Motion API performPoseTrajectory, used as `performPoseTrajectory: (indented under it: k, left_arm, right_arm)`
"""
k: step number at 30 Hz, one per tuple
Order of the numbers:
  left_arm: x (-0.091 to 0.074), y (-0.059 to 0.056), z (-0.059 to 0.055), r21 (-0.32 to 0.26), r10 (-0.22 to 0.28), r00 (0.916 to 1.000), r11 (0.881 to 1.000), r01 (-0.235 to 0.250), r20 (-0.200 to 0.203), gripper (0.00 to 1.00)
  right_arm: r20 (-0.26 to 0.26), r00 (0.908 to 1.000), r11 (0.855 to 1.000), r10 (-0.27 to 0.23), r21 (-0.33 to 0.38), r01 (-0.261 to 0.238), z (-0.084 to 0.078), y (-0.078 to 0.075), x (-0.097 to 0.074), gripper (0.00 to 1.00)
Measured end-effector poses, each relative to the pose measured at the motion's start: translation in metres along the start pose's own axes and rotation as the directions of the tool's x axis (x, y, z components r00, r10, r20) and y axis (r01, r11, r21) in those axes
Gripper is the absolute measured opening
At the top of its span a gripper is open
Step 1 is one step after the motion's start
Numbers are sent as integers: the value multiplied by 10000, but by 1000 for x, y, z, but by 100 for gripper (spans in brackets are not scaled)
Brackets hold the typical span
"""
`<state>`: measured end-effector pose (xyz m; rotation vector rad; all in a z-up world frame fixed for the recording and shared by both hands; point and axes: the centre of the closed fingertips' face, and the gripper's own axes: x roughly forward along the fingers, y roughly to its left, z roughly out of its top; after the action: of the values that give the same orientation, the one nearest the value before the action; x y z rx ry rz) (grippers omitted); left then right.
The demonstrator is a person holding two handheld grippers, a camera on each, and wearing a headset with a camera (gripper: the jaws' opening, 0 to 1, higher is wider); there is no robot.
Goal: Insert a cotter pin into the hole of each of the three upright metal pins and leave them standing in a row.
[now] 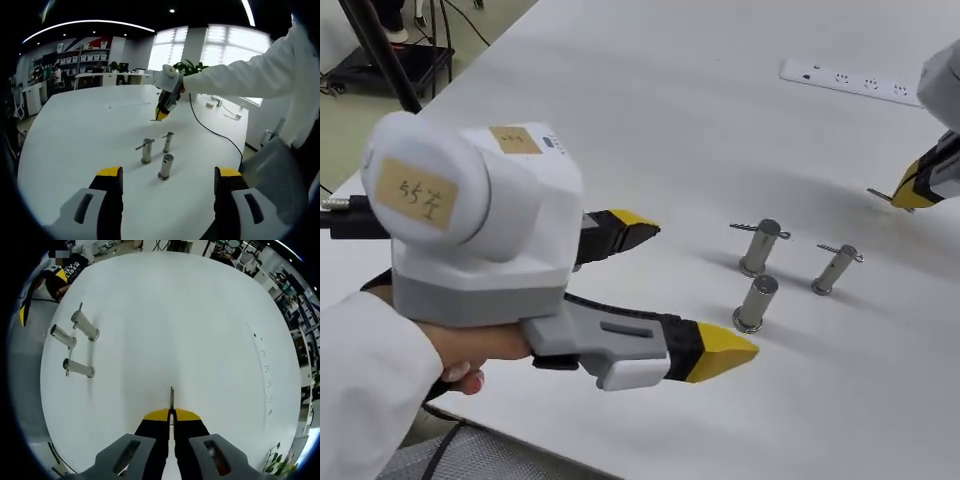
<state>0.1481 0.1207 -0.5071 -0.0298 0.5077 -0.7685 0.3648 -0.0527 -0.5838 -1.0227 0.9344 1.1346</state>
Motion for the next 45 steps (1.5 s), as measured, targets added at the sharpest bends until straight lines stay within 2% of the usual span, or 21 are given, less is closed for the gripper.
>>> performPoseTrajectory:
  k: [2,4,6,9,13,15,17,18,19,20,21,23,26,29,32,33,35,40,41,44,45]
  left_arm:
    - [0,2,3,-72,52,9999,10000,-51,99,70]
    - [1,4,8,-170,109,9995,9998,-104,290,69]
    - [0,5,13,-284,132,9986,9995,-117,511,65]
    - [0,7,19,-481,132,9973,9988,-98,721,62]
    - [2,8,25,-494,139,9966,9987,-100,809,60]
    - [3,9,28,-662,158,9960,9978,-100,878,60]
    - [4,9,31,-681,97,9957,9977,-34,923,57]
    - [5,9,32,-648,59,9957,9979,2,929,53]
    - [6,9,34,-644,24,9955,9979,37,951,52]
    - [8,8,36,-648,-63,9950,9978,129,999,51]
    - [9,7,38,-636,-106,9946,9978,172,1030,51]
    - [12,7,42,-550,-125,9941,9983,185,1075,51]
    - [17,7,47,-502,-217,9937,9984,273,1098,48]
    - [23,5,50,-558,-356,9932,9976,420,1110,44]
    - [29,1,54,-561,-558,9927,9965,620,1066,41]
    - [30,0,55,-568,-596,9927,9962,658,1051,41]
    - [34,-3,58,-523,-730,9919,9955,788,1036,40]
    - [42,-10,64,-370,-1026,9894,9936,1068,1023,34]
    - [44,-12,64,-364,-1074,9890,9931,1116,1013,33]
    - [49,-15,67,-351,-1198,9878,9917,1238,996,31]
    - [51,-17,69,-424,-1285,9864,9902,1333,1023,30]
  right_arm:
    - [324,9993,9998,-191,92,188,0,1,-7,0]
    - [683,9967,9989,-439,160,429,1,10,-17,0]
    - [1085,9918,9976,-675,232,653,2,8,-23,0]
    - [1465,9850,9958,-909,251,882,5,17,-33,0]
    - [2189,9657,9900,-1396,126,1402,15,26,-46,0]
    - [2539,9535,9862,-1622,104,1650,23,30,-53,0]
    - [3071,9325,9811,-1898,217,1925,33,35,-62,0]
    - [3267,9242,9793,-1979,246,2010,37,37,-65,0]
    - [3366,9202,9786,-1998,215,2046,40,42,-67,0]
    - [3588,9095,9748,-2099,47,2231,44,46,-71,0]
    - [3684,9042,9735,-2162,104,2286,47,50,-74,0]
    - [4023,8876,9708,-2242,126,2395,55,59,-80,0]
    - [4315,8712,9667,-2341,76,2560,63,70,-87,0]
    - [4688,8486,9628,-2452,155,2697,71,83,-95,0]
    - [4795,8390,9565,-2570,25,2916,75,92,-99,0]
    - [4812,8332,9477,-2726,-152,3188,77,94,-102,0]
    - [4884,8265,9387,-2799,-411,3422,80,103,-105,0]
    - [4966,8224,9275,-2776,-847,3642,87,124,-108,0]
    - [5002,8211,9277,-2750,-863,3632,86,121,-107,0]
    - [5168,8140,9270,-2653,-953,3627,93,131,-109,0]
    - [5207,8136,9281,-2585,-999,3588,93,129,-108,0]
